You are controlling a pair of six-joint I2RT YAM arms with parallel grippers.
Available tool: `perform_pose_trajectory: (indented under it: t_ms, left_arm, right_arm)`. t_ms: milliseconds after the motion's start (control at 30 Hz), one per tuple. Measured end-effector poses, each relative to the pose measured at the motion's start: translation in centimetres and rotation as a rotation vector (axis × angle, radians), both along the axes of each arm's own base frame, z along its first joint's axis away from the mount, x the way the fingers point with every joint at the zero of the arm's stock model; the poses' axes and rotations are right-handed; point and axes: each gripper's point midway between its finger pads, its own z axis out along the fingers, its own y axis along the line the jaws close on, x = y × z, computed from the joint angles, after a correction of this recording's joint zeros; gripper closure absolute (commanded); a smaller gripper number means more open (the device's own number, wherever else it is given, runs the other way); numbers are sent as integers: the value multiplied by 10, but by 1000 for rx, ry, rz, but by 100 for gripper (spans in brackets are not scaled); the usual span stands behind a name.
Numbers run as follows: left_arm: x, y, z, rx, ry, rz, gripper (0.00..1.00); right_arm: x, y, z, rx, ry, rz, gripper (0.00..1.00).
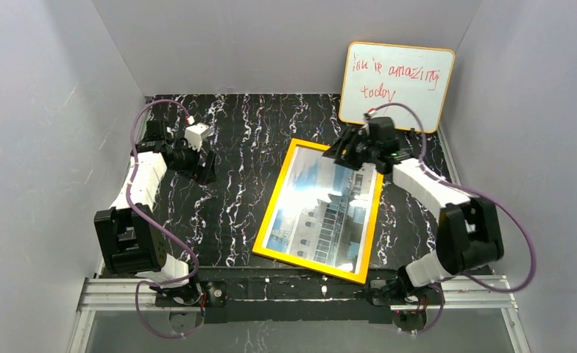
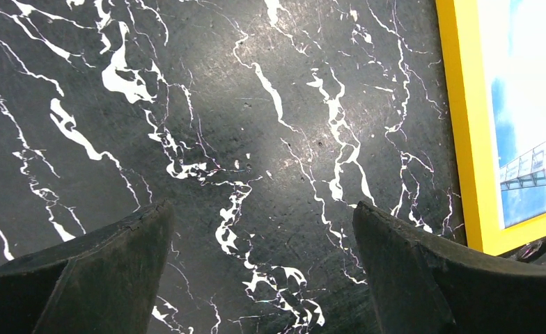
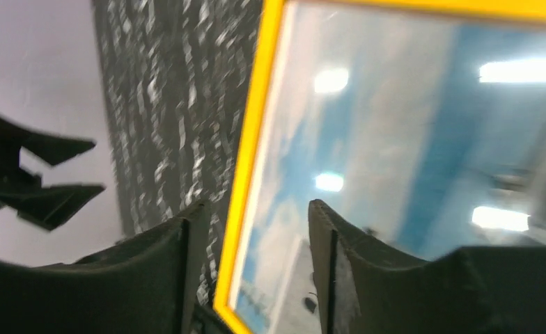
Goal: Put the photo into the frame
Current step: Move the photo frame to the center of the board.
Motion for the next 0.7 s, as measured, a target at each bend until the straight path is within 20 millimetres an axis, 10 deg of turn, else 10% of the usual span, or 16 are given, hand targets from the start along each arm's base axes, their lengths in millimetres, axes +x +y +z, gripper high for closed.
perform_pose_trajectory:
  t_ms: [300,700]
  left_arm:
    - [-7,-3,-12,-17,34,-8,2]
    - [-7,-4,-14,-25,43,-9,2]
  right_arm:
    - [6,-136,10,-222,-13,-419,14]
    - [-45,-177,-78,-428,239,-498,13]
